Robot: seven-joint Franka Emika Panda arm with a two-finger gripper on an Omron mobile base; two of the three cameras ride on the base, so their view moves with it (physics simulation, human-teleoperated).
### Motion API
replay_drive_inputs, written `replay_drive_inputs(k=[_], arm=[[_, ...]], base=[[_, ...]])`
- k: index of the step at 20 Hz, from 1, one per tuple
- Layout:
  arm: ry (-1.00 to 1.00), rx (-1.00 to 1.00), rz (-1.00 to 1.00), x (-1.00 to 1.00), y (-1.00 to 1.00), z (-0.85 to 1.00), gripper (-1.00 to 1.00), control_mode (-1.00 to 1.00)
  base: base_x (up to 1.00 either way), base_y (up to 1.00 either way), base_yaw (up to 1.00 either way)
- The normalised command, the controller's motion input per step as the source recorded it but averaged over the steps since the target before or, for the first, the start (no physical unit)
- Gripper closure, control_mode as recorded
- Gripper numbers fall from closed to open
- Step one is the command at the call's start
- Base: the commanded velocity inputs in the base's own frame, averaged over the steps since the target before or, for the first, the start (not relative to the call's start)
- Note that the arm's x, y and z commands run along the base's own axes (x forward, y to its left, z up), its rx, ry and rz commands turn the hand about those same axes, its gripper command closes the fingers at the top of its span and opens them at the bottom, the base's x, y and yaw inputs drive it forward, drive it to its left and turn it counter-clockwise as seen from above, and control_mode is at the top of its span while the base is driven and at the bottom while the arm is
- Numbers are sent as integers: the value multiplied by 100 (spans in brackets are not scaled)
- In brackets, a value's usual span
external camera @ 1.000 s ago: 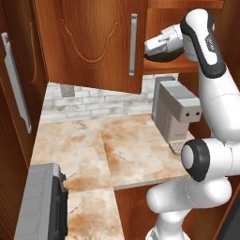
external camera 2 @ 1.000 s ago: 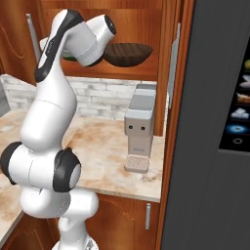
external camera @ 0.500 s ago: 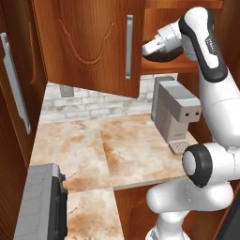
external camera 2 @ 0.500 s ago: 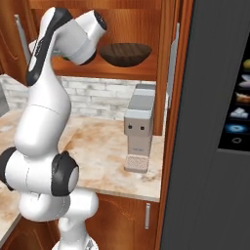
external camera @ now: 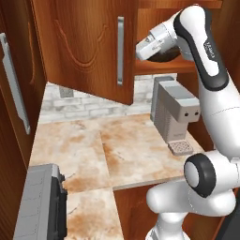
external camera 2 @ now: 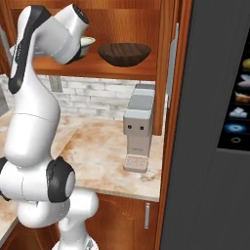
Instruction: Move the bowls from the cabinet to the plates on the dining table.
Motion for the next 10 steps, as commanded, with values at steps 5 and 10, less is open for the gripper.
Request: replay_drive_inputs(k=[5, 10], arm=[[-1, -6, 4, -20, 78, -6, 100, -100], [0, -5, 5, -20, 72, -6, 100, -100]], base=[[0, 0, 0], [0, 0, 0]])
